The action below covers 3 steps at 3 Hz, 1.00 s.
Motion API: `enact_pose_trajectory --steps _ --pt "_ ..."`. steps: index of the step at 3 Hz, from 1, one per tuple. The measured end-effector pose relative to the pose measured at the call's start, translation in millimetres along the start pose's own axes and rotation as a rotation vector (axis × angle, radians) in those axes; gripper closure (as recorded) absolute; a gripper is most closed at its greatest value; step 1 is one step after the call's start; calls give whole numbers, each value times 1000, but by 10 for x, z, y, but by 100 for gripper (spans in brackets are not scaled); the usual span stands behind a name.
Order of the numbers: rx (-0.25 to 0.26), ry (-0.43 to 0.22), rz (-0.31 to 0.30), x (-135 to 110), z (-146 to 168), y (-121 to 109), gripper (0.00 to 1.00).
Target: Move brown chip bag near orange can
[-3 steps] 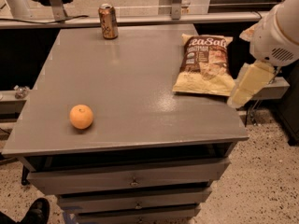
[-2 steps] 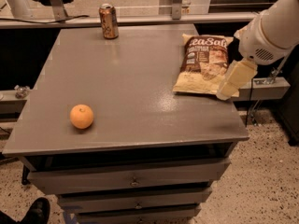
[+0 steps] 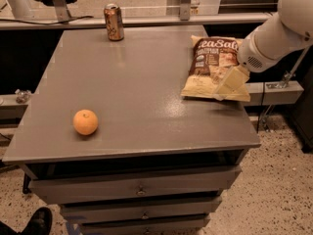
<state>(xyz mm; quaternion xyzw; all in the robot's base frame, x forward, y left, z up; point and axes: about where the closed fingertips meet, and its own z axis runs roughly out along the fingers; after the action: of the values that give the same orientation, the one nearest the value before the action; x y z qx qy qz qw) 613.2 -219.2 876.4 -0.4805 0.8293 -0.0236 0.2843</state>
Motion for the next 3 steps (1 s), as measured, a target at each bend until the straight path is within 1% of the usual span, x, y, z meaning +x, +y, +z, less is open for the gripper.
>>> enact_pose_trajectory --steps 1,2,3 --pt "-9 7 92 54 240 -114 0" --pt "-13 7 156 25 389 -175 18" --pt "-15 7 185 17 440 -199 41"
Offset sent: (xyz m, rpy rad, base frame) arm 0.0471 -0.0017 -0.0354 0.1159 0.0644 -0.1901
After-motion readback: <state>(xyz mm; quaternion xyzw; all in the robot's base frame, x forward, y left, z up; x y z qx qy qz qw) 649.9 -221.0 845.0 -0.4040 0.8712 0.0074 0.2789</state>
